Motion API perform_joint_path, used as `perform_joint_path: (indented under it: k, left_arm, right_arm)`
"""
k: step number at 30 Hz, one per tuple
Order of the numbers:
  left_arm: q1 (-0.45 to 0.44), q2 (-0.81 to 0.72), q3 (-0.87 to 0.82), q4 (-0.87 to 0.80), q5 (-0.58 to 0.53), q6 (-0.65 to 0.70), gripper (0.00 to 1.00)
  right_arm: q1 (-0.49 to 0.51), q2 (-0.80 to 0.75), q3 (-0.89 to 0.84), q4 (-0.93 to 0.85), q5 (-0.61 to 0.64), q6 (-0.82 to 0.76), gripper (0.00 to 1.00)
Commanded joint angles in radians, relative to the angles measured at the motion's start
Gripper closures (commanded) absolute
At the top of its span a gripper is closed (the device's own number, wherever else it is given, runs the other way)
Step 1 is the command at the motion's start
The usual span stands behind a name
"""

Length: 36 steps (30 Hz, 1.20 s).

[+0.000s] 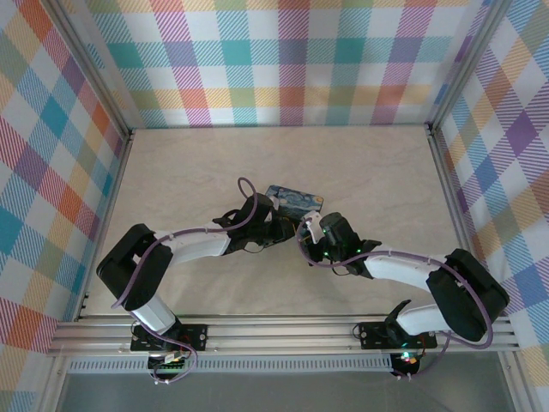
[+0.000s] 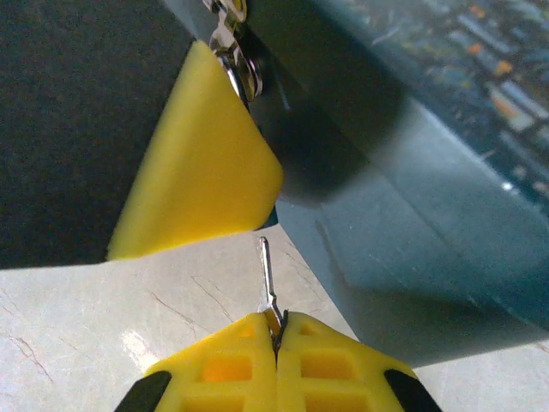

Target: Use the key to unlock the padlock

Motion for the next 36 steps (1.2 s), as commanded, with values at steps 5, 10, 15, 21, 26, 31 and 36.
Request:
perform_joint_path:
  k: [5,10,15,21,26,31,36]
  left_arm:
    - [-0.015,-0.031,0.025,0.009,-0.005,-0.003,0.87]
    - [-0.014,-0.031,0.027,0.009,-0.003,-0.004,0.87]
    - [-0.013,-0.032,0.026,0.008,-0.003,-0.003,0.87]
    - [-0.014,-0.035,0.029,-0.003,-0.007,0.001,0.87]
    - [-0.013,-0.037,0.026,-0.003,-0.005,-0.001,0.87]
    - [-0.014,-0.039,0.027,0.002,-0.001,-0.006,0.87]
    - [-0.015,-0.04,0.027,0.003,0.003,-0.012,0.87]
  right_arm:
    - [0.006,0.031,0.031,0.041,-0.025,0.007,1.0]
    - [0.005,0.037,0.029,0.048,-0.026,0.014,1.0]
    - [0.006,0.032,0.023,0.069,-0.031,0.02,1.0]
    - [0.005,0.034,0.019,0.089,-0.038,0.027,1.0]
    - [0.005,0.037,0.013,0.118,-0.035,0.035,1.0]
    - [0.006,0.042,0.003,0.154,-0.021,0.049,1.0]
    - [0.006,0.036,-0.013,0.2,-0.011,0.063,1.0]
